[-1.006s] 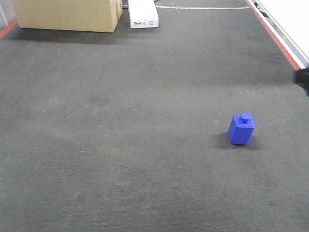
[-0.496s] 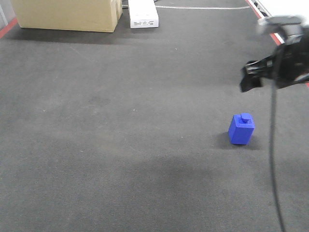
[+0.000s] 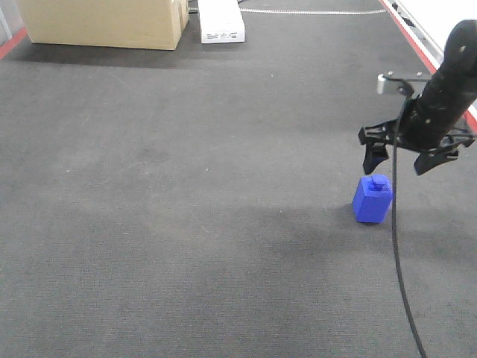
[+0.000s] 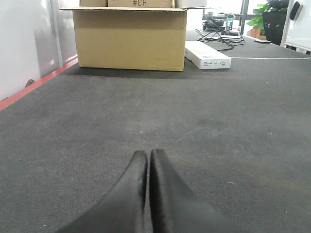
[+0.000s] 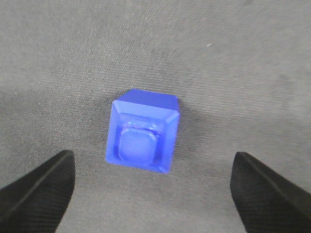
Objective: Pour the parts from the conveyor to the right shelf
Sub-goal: 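Move the right gripper above the blue block on the conveyor, then lower the right gripper and close it around the blue block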
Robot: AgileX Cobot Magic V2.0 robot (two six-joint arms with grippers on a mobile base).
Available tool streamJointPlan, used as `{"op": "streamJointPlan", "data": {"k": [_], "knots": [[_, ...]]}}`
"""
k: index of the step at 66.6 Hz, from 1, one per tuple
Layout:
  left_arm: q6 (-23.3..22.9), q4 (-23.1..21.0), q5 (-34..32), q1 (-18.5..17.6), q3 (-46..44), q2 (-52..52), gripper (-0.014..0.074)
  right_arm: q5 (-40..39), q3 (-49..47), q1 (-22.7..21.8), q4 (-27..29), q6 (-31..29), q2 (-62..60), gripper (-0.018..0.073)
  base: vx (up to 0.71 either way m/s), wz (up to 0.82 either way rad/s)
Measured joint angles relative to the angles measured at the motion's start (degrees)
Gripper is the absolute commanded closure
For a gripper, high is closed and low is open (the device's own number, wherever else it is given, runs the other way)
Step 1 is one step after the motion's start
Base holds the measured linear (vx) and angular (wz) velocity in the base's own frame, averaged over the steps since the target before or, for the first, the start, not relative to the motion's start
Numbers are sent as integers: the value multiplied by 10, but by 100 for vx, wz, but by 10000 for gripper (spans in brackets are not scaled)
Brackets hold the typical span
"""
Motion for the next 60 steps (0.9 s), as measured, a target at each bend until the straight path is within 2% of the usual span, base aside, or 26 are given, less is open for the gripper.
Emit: {"op": "streamJointPlan", "data": {"k": [60], "knots": [[0, 0, 0, 0, 0, 0, 603, -32, -1, 1, 20, 4, 78, -22, 0, 0]]}}
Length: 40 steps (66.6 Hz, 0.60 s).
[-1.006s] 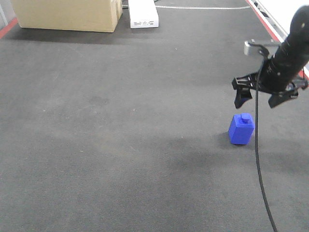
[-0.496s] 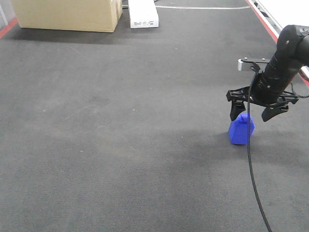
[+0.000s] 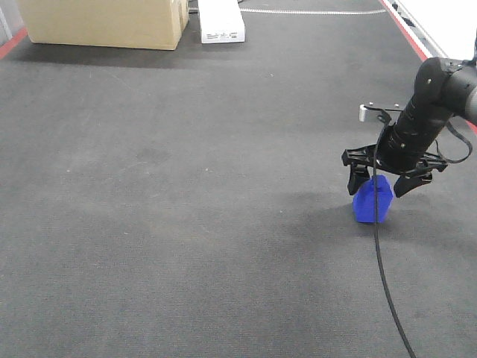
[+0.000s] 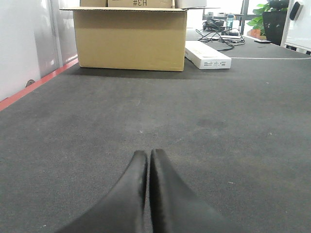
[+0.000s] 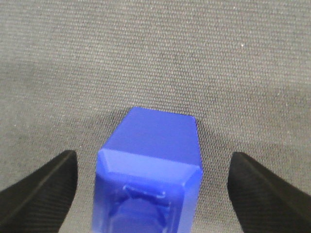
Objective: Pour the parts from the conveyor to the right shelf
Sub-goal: 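Lower the right gripper and close it around the blue block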
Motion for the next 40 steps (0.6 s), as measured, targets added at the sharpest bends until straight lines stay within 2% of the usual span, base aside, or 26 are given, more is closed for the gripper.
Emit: {"op": "streamJointPlan", "data": {"k": [5, 11, 18, 27, 40], "knots": [[0, 0, 0, 0, 0, 0, 603, 5, 0, 0, 2, 0, 3, 18, 0, 0], [0, 0, 0, 0, 0, 0, 603, 15, 0, 0, 4, 0, 4, 105, 0, 0], [0, 0, 0, 0, 0, 0, 603, 22, 0, 0, 6, 0, 4, 274, 0, 0], [0, 0, 0, 0, 0, 0, 603, 24, 0, 0, 6, 0, 4, 566, 0, 0], [0, 0, 0, 0, 0, 0, 603, 27, -18, 0, 5, 0, 5, 568, 0, 0]]}}
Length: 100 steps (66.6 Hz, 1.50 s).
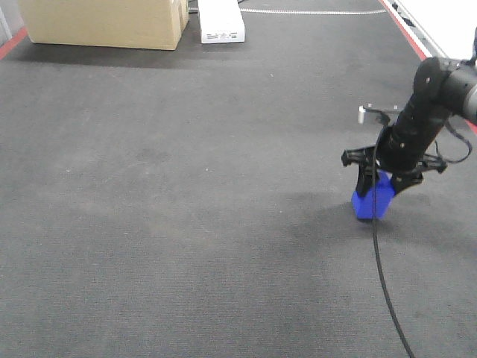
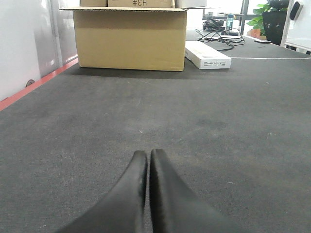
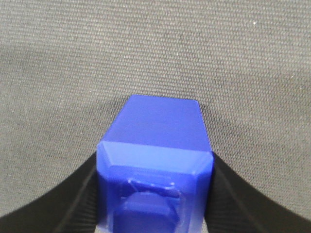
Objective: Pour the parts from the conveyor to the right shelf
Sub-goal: 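Lower the right gripper and close it around the blue block, then lift the blue block with the right gripper and pull it back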
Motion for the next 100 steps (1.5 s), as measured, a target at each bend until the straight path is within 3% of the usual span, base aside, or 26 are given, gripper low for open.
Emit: {"op": "streamJointPlan", "data": {"k": [22, 37, 57, 100], "knots": [[0, 0, 0, 0, 0, 0, 603, 2, -21, 0, -4, -3, -87, 565, 0, 0], [0, 0, 0, 0, 0, 0, 603, 4, 99, 0, -55, -3, -210, 565, 0, 0], [0, 0, 0, 0, 0, 0, 603, 10, 259, 0, -64, 1, -341, 564, 0, 0], [0, 0, 0, 0, 0, 0, 603, 10, 325, 0, -47, 3, -462, 564, 0, 0]]}}
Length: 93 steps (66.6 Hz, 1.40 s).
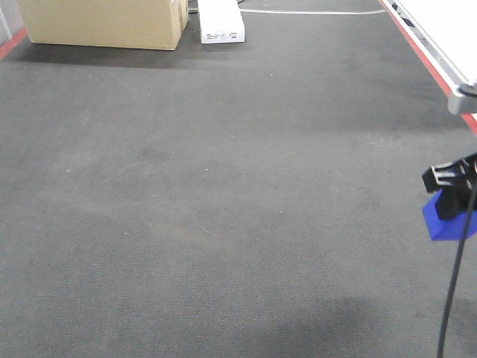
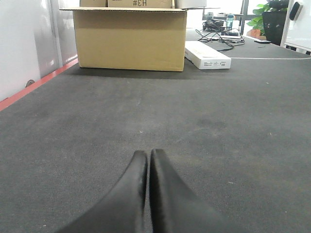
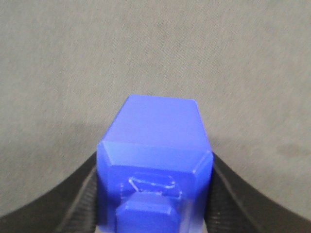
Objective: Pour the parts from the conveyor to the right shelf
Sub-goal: 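Lift the blue block with the right gripper and pull it back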
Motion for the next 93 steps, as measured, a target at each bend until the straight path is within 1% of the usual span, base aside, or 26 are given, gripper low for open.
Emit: {"op": "streamJointPlan", "data": {"k": [8, 14, 29, 43, 57, 93], "knots": [[0, 0, 0, 0, 0, 0, 603, 0, 34, 0, 20, -12, -54, 564, 0, 0], [0, 0, 0, 0, 0, 0, 603, 0, 76, 0, 31, -21, -121, 564, 0, 0], [0, 0, 0, 0, 0, 0, 603, -1, 182, 0, 31, -23, -273, 564, 0, 0], [0, 0, 0, 0, 0, 0, 603, -31, 249, 0, 24, -23, -372, 564, 0, 0], [0, 0, 0, 0, 0, 0, 603, -30, 266, 0, 17, -23, -400, 564, 0, 0], [0, 0, 0, 0, 0, 0, 603, -30, 266, 0, 16, -23, -400, 564, 0, 0]]}}
